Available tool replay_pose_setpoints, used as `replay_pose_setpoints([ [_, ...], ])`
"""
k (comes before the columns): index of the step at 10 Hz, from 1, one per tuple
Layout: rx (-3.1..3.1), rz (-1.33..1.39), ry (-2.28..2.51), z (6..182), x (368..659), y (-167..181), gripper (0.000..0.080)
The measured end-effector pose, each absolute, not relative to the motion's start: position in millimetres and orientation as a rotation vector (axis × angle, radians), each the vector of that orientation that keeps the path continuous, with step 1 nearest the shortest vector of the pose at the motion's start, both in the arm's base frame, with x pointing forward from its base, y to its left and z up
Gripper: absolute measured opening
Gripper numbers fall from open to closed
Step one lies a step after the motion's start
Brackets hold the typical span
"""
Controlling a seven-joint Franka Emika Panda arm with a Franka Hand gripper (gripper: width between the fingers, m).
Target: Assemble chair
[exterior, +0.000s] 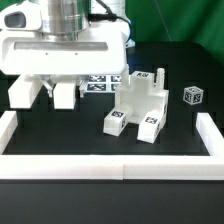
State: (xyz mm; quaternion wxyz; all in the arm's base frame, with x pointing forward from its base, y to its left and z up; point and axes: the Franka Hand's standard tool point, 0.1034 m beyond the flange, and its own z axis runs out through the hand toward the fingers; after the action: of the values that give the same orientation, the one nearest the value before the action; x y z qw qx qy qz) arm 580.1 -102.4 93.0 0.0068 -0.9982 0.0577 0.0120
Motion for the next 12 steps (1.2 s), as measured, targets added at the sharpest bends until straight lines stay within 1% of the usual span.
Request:
replay_pose_setpoints([
  [2, -3.093, 0.061, 0.286, 109.3, 568.0, -85.4, 0.0288],
  [3, -3.079, 0.072, 0.344, 116.8, 567.4, -78.4, 0.0288],
  [4, -3.075, 0.067, 0.377, 119.4, 569.2, -72.3, 0.0288],
  [6, -3.079, 0.078, 0.357, 114.7, 567.2, -75.2, 0.0288],
  [9, -3.027, 0.089, 0.685, 113.1, 566.9, -72.6, 0.0288],
  [10, -3.008, 0.089, 0.765, 116.8, 567.3, -63.8, 0.0288],
  [12, -2.987, 0.079, 0.811, 128.7, 566.8, -33.5, 0.0288],
])
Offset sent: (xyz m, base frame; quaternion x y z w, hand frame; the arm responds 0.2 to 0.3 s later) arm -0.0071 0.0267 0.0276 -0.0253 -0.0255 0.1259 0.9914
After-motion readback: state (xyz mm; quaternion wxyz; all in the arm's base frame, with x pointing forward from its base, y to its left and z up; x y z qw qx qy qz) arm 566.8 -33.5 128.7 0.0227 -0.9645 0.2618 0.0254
